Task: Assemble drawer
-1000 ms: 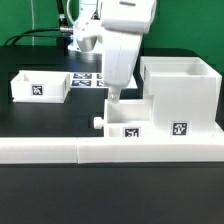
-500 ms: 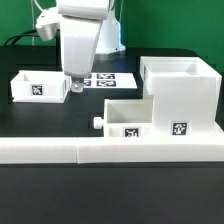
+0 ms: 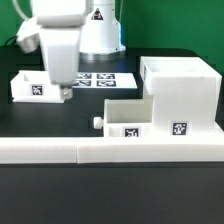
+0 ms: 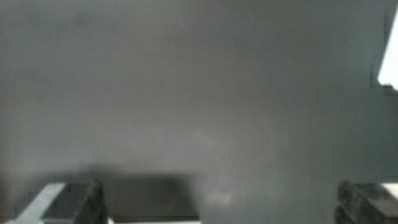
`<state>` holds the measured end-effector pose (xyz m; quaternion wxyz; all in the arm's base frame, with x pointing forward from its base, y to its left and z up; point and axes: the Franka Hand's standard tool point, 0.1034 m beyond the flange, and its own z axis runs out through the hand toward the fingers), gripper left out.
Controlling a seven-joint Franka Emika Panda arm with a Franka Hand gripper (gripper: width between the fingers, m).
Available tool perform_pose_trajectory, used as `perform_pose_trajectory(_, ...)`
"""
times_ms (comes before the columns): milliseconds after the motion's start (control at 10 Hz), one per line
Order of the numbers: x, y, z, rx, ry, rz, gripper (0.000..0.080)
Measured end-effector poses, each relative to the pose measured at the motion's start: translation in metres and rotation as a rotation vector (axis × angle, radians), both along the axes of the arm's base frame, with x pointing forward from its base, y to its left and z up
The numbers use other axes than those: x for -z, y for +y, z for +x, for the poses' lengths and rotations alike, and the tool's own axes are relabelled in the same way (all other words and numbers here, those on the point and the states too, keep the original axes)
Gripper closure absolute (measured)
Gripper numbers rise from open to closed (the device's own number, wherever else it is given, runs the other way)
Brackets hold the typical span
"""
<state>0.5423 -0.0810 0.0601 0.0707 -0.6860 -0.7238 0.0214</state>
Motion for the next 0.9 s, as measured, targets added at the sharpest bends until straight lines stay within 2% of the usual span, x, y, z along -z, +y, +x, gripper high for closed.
perform_pose_trajectory(200,0.002,-0.007,0.002,0.002,0.018,0.086,0.015)
perform_pose_trajectory(300,0.007,-0.005,0.003,0.019,0.023,0.098,0.015)
perform_pose_trajectory(900,0.03,0.033,0.006,0.094,0.064,0.113,0.015)
